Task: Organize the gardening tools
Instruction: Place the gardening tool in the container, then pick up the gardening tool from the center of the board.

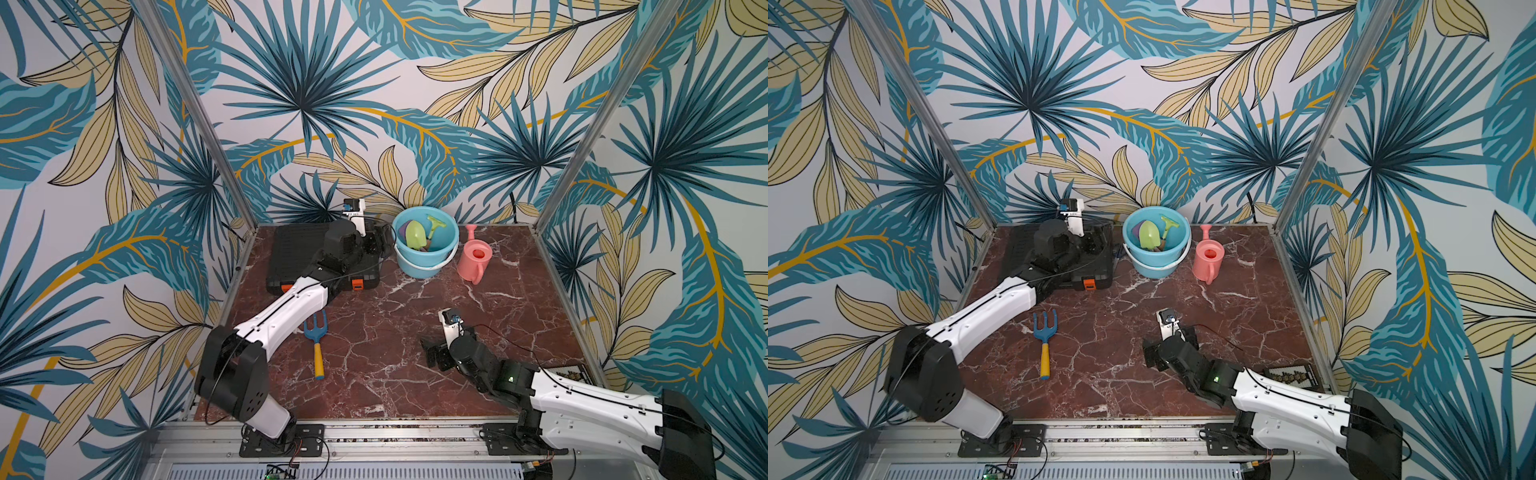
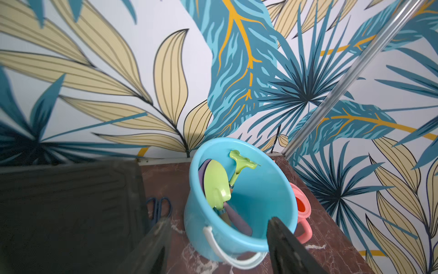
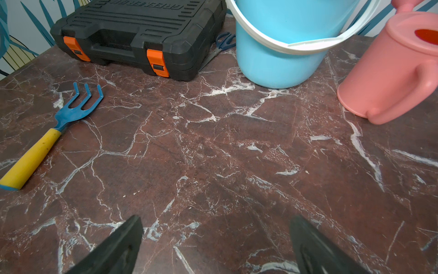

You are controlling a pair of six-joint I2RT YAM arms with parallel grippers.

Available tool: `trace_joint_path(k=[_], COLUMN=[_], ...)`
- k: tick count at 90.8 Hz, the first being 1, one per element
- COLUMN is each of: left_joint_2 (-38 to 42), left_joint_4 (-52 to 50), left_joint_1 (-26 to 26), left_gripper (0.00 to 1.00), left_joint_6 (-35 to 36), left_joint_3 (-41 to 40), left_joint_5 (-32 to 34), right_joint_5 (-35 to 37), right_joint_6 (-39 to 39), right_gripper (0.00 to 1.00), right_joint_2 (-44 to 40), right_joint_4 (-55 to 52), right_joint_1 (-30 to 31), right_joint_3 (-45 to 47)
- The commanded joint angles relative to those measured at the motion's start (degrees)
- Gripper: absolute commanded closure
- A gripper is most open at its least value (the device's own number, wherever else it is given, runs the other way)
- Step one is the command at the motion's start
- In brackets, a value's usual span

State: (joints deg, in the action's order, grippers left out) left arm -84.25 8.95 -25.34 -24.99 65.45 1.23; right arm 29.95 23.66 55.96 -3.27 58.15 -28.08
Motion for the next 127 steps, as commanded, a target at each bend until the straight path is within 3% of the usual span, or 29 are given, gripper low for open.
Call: trace_joint_path(k=[1,20,32,40,56,80,97,101,117,127], left_joint_2=[7.47,26.42,33.54,36.89,38.76,32.25,23.94,22.17,17.83,19.25], left_joint_4=[-6.37,-21.34,-33.42,-35.87,-35.90,-34.88,-34.83,-34.10,-32.44,-33.06], left_joint_1=[0.09,0.18,0.15,0.16,0.04,-0.76,-2.90,-3.95,-6.68,-8.11], left_gripper=[0.31,0.28,0.27,0.28,0.29,0.32,0.46,0.52,0.92,1.00], left_joint_6=[-4.99,-10.13,-17.23,-21.33,-24.81,-23.63,-22.56,-22.56,-22.16,-22.62], left_joint_3=[-10.22,-29.87,-36.51,-40.80,-47.48,-47.62,-44.57,-44.10,-41.79,-40.42], left_joint_5=[9.09,18.32,19.20,16.82,14.40,10.07,9.47,9.57,10.80,12.52], right_joint_5=[-1.38,-1.40,-1.28,-1.13,-0.64,-0.37,-0.27,-0.30,-0.02,0.26], right_joint_6=[0.99,1.05,1.00,0.95,0.81,0.77,0.87,0.86,0.73,0.44], right_gripper=[0.00,0.00,0.01,0.00,0.00,0.00,0.00,0.00,0.01,0.01], right_joint_2=[-0.16,-0.55,0.59,1.16,1.78,1.69,0.83,0.67,0.66,0.72], right_joint_4=[-0.15,0.08,0.32,0.36,0.59,0.47,0.26,0.26,0.10,0.09], right_joint_1=[-0.13,-0.15,-0.13,-0.16,-0.14,-0.10,-0.06,-0.13,-0.13,-0.14], right_joint_3=[-0.51,-0.27,-0.54,-0.70,-0.80,-0.84,-0.58,-0.57,-0.58,-0.58])
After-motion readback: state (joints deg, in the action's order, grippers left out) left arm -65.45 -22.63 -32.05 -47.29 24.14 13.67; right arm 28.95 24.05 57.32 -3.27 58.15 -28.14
